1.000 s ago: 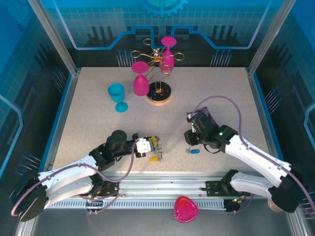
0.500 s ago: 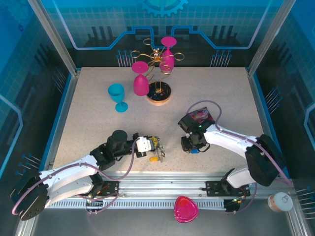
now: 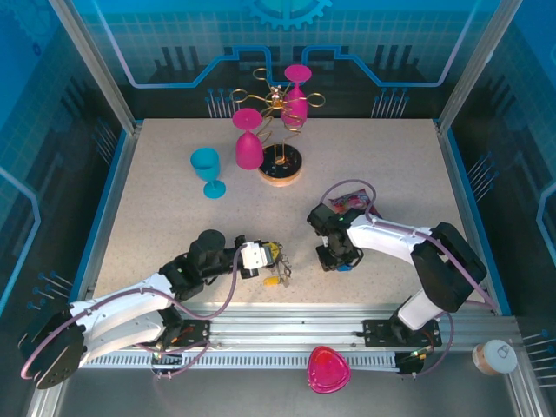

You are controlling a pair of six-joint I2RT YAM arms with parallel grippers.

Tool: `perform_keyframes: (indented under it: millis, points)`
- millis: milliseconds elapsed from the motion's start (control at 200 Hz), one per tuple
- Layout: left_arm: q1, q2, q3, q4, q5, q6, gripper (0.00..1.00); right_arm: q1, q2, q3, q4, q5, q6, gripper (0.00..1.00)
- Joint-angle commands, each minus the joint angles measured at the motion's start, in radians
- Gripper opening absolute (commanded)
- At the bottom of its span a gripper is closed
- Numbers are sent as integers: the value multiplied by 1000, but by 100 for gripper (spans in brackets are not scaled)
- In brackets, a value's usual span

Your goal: Put the keys on the keyring

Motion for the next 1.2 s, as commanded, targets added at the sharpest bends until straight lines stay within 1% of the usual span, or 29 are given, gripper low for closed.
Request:
perform_keyframes:
  millis: [0, 85, 140, 285, 440, 585, 875, 1020, 1196]
  points:
    - [-9, 0, 3, 30, 4, -5, 0, 15, 10, 30, -41, -13, -8, 32]
    - [-11, -1, 3, 28, 7, -4, 0, 20, 10, 34, -51, -15, -8, 30]
    - [-10, -1, 4, 28, 7, -3, 0, 22, 11, 35, -59, -9, -5, 31]
    - [-10, 0, 4, 28, 6, -4, 0, 22, 17, 37, -81, 43, -6, 41]
    - [-10, 0, 3, 28, 5, -1, 0, 26, 48, 38, -79, 23, -12, 39]
    - [-11, 0, 3, 25, 4, 0, 0, 32, 68, 37, -78, 8, -12, 35]
    - [-12, 0, 4, 24, 1, 6, 0, 39, 61, 66, -85, 16, -10, 16]
    - [-11, -3, 3, 22, -4, 10, 0, 40, 47, 77, -91, 9, -12, 9]
    - [-11, -3, 3, 22, -3, 11, 0, 39, 45, 69, -72, -13, -15, 6]
